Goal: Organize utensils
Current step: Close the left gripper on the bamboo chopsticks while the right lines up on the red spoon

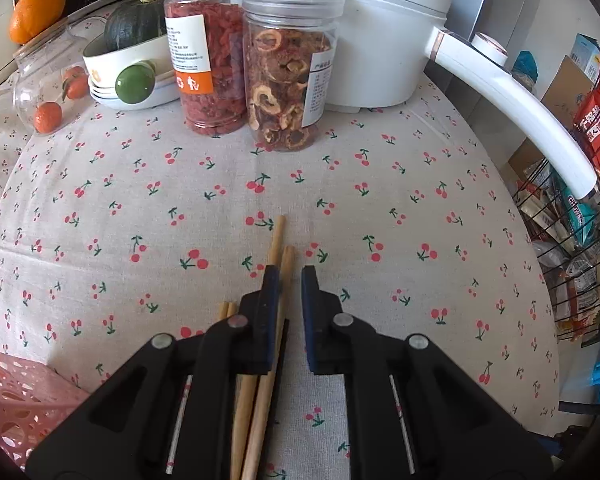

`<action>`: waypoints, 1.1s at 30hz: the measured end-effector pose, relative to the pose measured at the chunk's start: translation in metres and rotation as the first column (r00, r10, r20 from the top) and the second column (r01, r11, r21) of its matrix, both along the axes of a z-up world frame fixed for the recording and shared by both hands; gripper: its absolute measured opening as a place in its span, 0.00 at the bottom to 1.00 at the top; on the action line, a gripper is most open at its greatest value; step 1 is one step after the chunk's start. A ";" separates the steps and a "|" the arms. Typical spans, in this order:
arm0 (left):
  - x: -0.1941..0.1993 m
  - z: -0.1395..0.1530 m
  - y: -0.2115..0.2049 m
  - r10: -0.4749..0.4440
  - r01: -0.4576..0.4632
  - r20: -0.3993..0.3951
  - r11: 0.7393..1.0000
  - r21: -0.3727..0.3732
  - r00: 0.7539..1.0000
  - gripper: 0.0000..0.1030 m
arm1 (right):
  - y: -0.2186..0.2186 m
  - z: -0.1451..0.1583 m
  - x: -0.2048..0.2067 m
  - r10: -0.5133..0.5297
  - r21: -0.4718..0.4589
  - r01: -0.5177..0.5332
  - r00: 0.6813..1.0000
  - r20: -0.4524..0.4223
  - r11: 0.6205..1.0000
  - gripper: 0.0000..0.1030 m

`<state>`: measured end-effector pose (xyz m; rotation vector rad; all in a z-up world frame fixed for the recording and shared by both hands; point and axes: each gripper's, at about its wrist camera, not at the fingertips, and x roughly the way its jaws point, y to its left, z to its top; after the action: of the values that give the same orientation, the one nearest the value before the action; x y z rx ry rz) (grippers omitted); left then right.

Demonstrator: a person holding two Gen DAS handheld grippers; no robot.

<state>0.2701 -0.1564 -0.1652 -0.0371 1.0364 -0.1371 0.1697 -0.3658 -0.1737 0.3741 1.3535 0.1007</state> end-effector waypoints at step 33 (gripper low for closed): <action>-0.133 0.063 0.009 -0.274 0.275 0.089 0.961 0.009 0.957 0.05 | 0.061 -0.007 0.031 0.145 -0.176 -0.121 0.980 0.134 0.977 0.31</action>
<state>0.1373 -0.1470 -0.1026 0.1103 0.9481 -0.3902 0.2011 -0.3049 -0.1806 0.1311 1.2308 0.1224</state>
